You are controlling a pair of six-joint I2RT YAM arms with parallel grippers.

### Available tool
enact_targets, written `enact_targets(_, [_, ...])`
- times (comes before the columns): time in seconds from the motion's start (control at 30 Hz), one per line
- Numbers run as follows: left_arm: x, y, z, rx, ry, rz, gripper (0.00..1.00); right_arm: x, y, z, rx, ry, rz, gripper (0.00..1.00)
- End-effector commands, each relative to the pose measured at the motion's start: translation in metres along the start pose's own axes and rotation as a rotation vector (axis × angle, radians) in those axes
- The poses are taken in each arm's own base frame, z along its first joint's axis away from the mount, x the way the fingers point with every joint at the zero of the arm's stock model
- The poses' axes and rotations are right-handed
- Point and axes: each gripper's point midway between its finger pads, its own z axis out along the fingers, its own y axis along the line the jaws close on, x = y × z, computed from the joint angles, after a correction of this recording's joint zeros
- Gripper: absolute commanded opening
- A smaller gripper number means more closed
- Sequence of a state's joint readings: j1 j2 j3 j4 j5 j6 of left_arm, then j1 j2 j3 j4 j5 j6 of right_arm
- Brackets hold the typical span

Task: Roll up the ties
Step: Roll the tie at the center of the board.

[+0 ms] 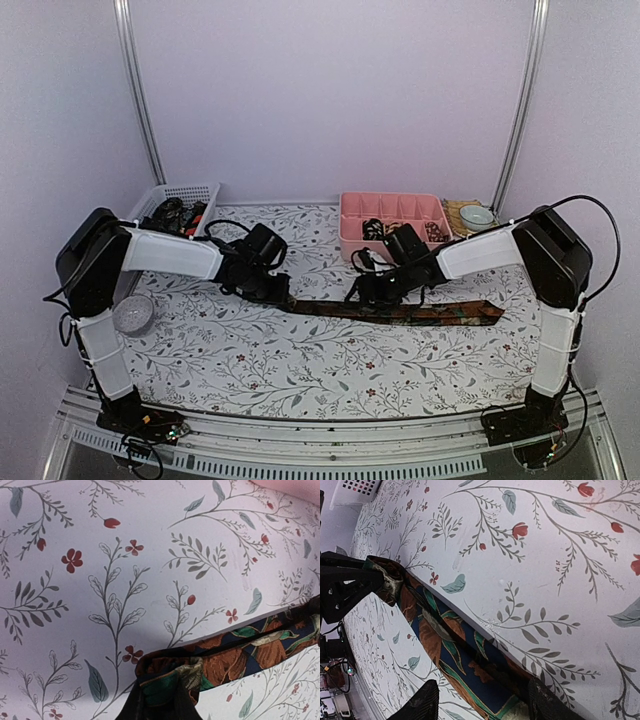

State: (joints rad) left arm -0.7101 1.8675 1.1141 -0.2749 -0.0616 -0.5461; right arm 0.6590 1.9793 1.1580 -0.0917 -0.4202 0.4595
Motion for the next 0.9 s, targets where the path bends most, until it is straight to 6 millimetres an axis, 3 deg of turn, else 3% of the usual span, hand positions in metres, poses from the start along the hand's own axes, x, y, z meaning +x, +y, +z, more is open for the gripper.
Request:
enact_targets(0.0, [0.01, 0.027, -0.003, -0.164, 0.041, 0.053, 0.12, 0.005, -0.011, -0.031, 0.082, -0.007, -0.007, 0.62])
enact_targets(0.4, [0.009, 0.038, -0.006, -0.283, 0.044, 0.093, 0.12, 0.011, -0.051, -0.034, 0.119, -0.012, 0.074, 0.65])
enact_targets(0.87, [-0.002, 0.031, -0.009, -0.257, 0.005, 0.075, 0.12, 0.06, -0.056, -0.028, 0.113, 0.058, 0.096, 0.58])
